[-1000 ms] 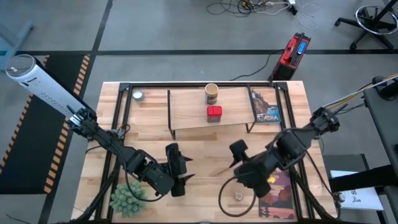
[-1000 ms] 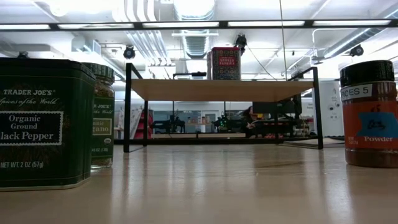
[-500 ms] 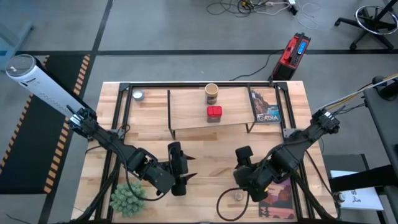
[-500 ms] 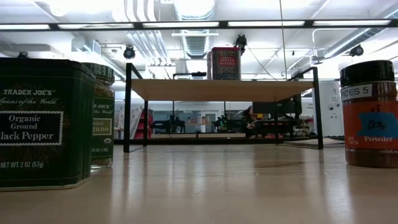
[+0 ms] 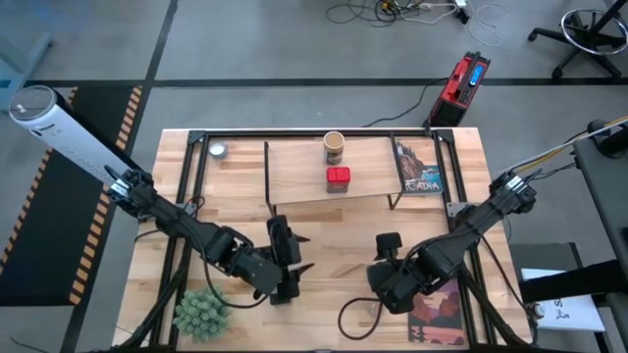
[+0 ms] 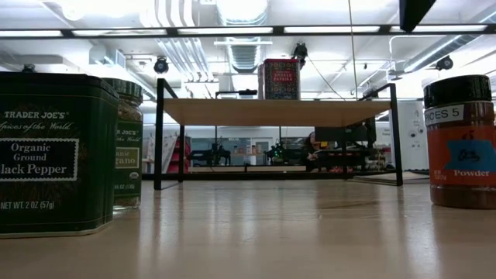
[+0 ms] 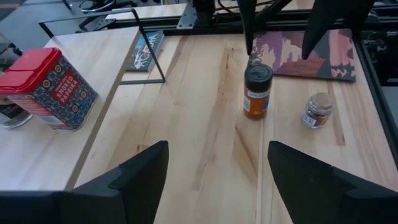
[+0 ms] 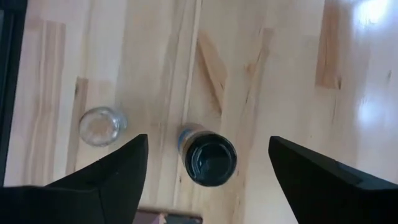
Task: Shelf spices
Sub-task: Put the orange seasoning bottle on the shelf
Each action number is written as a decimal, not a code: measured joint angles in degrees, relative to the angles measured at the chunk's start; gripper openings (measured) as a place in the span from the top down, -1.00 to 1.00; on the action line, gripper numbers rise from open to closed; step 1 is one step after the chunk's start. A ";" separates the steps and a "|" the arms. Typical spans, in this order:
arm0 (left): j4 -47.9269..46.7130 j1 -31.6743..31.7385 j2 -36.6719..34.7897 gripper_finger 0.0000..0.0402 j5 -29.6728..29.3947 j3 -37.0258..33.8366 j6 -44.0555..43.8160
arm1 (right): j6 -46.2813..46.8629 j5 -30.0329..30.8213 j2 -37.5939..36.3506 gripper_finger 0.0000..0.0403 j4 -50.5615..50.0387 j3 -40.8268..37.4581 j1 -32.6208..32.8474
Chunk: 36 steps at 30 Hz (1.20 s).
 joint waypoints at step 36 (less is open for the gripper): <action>-5.22 0.09 0.00 -0.37 0.52 -0.07 -1.81 | 14.50 4.25 0.07 -0.67 13.32 -16.78 1.22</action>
